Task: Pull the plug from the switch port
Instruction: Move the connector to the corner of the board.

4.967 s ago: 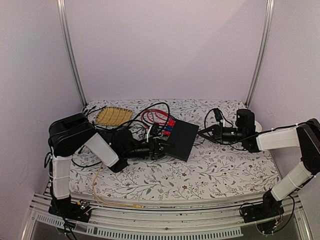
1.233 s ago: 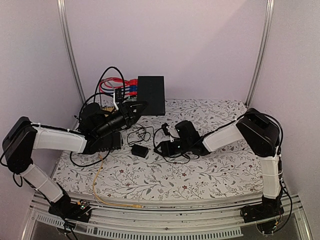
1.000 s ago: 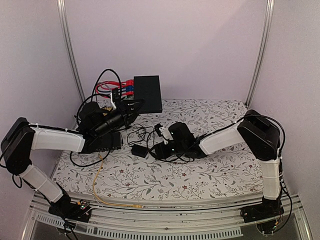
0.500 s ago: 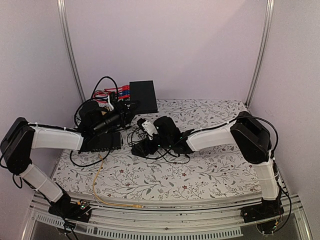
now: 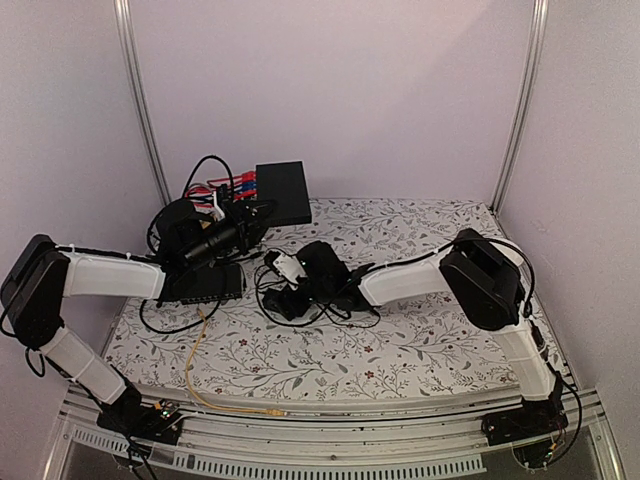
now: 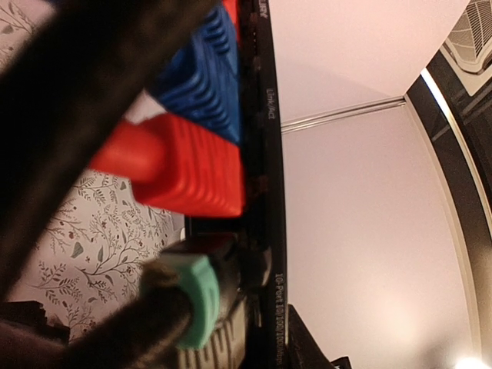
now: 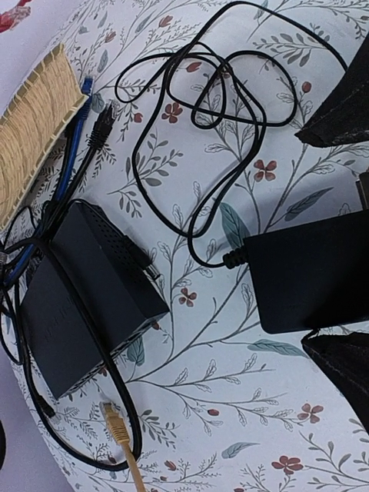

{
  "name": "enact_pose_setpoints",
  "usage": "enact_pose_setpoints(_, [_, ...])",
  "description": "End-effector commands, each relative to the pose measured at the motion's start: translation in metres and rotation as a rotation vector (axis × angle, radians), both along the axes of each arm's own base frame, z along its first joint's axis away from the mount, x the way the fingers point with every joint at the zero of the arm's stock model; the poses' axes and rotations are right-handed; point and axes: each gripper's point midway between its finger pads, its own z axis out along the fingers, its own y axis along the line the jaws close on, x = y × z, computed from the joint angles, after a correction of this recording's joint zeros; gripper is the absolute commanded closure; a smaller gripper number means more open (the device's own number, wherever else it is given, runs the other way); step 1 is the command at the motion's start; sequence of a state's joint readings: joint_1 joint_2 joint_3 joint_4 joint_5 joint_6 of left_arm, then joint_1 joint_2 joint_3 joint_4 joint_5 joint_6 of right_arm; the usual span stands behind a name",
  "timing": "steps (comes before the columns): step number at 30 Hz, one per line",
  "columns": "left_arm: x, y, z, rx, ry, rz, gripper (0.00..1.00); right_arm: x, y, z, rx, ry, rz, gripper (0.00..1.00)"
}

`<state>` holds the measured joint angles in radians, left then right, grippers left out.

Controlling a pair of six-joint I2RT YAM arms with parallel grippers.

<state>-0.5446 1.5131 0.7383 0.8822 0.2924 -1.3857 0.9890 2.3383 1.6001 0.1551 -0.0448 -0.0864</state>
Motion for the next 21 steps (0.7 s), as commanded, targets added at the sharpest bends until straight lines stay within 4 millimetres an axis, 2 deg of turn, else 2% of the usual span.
enact_pose_setpoints(1, [-0.006,0.007,0.072,-0.088,-0.233,0.004,1.00,-0.005,0.005,-0.027,-0.050,0.010,0.034,0.19])
enact_pose_setpoints(8, [-0.005,0.007,0.071,-0.090,-0.231,0.000,1.00,-0.005,0.005,-0.039,-0.066,0.018,0.038,0.23])
enact_pose_setpoints(10, [-0.005,0.007,0.070,-0.089,-0.229,-0.001,1.00,-0.005,0.005,-0.041,-0.068,0.021,0.038,0.31])
enact_pose_setpoints(15, [-0.004,0.007,0.067,-0.087,-0.226,-0.004,1.00,0.001,0.001,-0.040,-0.063,0.027,0.014,0.68])
enact_pose_setpoints(16, [-0.004,0.006,0.066,-0.087,-0.223,-0.005,1.00,0.003,-0.002,-0.041,-0.063,0.032,0.000,0.71])
enact_pose_setpoints(21, [-0.005,0.007,0.065,-0.083,-0.220,-0.002,1.00,0.013,-0.019,-0.045,-0.069,0.052,-0.100,0.73])
